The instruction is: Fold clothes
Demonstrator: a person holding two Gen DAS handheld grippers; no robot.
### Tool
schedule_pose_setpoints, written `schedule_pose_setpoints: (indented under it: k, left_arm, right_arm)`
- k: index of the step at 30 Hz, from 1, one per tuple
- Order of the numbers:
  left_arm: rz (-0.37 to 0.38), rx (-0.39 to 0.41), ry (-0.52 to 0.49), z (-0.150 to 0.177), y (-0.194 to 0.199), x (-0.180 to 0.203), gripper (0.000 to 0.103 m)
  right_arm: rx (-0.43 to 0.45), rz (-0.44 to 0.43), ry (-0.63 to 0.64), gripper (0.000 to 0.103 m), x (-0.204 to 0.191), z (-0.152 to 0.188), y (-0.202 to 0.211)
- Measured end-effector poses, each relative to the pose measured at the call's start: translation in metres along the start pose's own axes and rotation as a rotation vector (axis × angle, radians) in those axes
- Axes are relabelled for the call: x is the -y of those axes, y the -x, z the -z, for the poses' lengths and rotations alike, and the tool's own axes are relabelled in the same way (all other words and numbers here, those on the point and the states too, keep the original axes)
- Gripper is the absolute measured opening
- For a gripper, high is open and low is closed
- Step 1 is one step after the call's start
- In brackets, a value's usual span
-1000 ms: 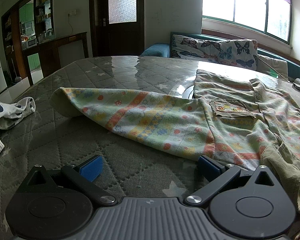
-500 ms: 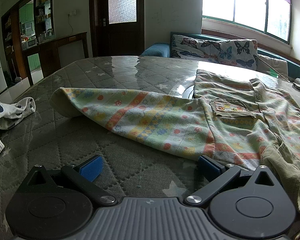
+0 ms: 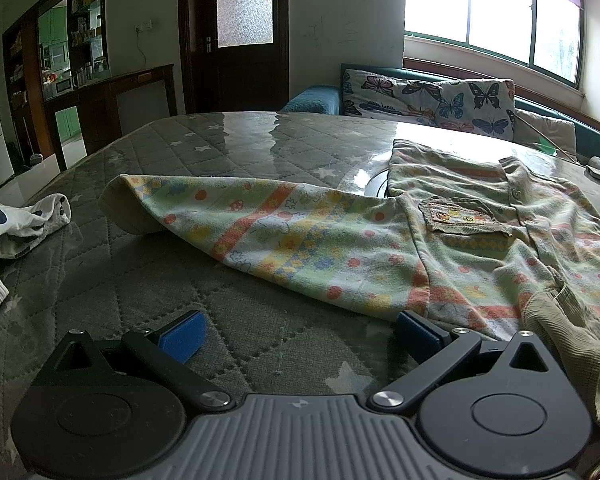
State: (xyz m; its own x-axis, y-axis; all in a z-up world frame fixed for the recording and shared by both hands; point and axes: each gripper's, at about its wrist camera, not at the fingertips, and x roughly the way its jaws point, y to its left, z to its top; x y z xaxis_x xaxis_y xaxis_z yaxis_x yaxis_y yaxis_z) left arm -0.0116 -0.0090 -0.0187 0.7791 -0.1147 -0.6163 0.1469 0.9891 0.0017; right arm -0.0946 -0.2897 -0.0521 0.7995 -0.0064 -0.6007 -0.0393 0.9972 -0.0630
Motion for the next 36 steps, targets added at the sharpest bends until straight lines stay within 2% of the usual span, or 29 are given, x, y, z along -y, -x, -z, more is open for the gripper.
schedule_pose_setpoints:
  k: [12,15,18,21,26,29,36]
  left_arm:
    - [0.001,-0.003,-0.007,0.0,0.0,0.001,0.103]
    - [0.035,-0.016,-0.014,-0.002,0.0,-0.004,0.103]
    - [0.028,-0.006,0.02,-0.007,0.004,-0.018,0.103]
    - [0.012,0.017,0.123,-0.019,0.006,-0.045,0.103]
    - [-0.046,0.051,0.382,-0.05,-0.004,-0.101,0.103]
    - [0.013,0.012,0.532,-0.067,-0.02,-0.129,0.103]
    - [0.006,-0.089,0.665,-0.086,-0.059,-0.148,0.103]
  right_arm:
    - [0.0,0.0,-0.003,0.103,0.0,0.0,0.0]
    - [-0.001,0.0,-0.004,0.103,0.0,0.0,0.0]
    - [0.0,0.0,-0.004,0.103,0.0,0.0,0.0]
    - [-0.001,0.001,-0.003,0.103,0.0,0.0,0.0]
    - [-0.001,0.001,-0.003,0.103,0.0,0.0,0.0]
    - [-0.001,0.001,-0.003,0.103,0.0,0.0,0.0]
    - [-0.001,0.0,-0.003,0.103,0.0,0.0,0.0]
